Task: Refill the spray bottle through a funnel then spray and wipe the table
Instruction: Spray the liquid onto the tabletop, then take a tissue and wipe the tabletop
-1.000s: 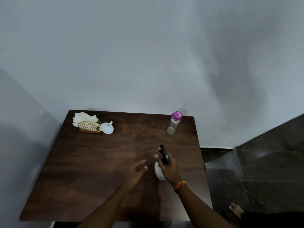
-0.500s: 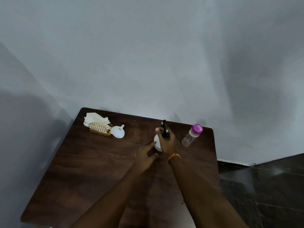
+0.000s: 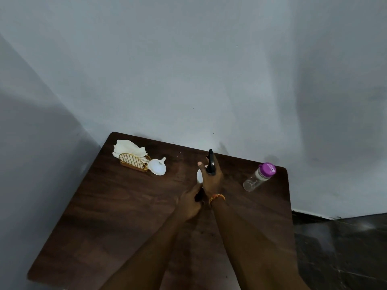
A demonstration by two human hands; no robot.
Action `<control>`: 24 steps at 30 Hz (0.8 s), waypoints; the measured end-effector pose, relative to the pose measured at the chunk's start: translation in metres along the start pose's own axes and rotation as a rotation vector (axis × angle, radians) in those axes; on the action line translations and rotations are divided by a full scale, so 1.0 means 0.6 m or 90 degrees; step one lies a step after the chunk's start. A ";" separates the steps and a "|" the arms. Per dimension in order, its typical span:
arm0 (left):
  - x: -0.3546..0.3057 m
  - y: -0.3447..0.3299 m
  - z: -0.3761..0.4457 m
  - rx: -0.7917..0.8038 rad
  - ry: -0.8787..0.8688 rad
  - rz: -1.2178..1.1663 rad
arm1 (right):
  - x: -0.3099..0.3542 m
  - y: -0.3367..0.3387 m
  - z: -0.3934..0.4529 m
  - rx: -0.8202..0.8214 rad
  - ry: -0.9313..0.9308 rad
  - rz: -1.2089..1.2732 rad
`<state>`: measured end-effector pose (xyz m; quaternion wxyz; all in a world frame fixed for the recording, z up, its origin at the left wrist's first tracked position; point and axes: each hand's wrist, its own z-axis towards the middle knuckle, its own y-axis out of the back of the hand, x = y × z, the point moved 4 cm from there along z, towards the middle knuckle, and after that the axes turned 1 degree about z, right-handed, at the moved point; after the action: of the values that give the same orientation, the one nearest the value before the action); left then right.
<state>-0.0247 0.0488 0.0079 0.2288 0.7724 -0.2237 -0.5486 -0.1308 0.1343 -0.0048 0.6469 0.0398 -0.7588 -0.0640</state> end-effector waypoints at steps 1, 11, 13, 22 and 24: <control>0.004 -0.002 0.000 0.004 0.008 0.006 | -0.002 0.002 -0.003 0.006 -0.013 -0.015; 0.000 -0.001 0.004 0.017 0.007 -0.022 | -0.037 0.029 -0.022 0.004 -0.052 -0.136; 0.011 0.008 0.002 0.011 0.021 0.000 | -0.039 0.029 -0.021 0.015 -0.043 -0.150; 0.070 0.192 0.026 -0.372 0.063 0.105 | -0.089 0.049 -0.169 -0.098 -0.044 -0.271; 0.093 0.254 0.029 -0.466 0.078 0.089 | -0.096 0.013 -0.221 -0.069 -0.007 -0.287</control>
<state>-0.0391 -0.1071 0.0526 0.5395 0.6538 -0.0506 -0.5282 0.0095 0.1441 -0.0391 0.6134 0.1728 -0.7297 -0.2477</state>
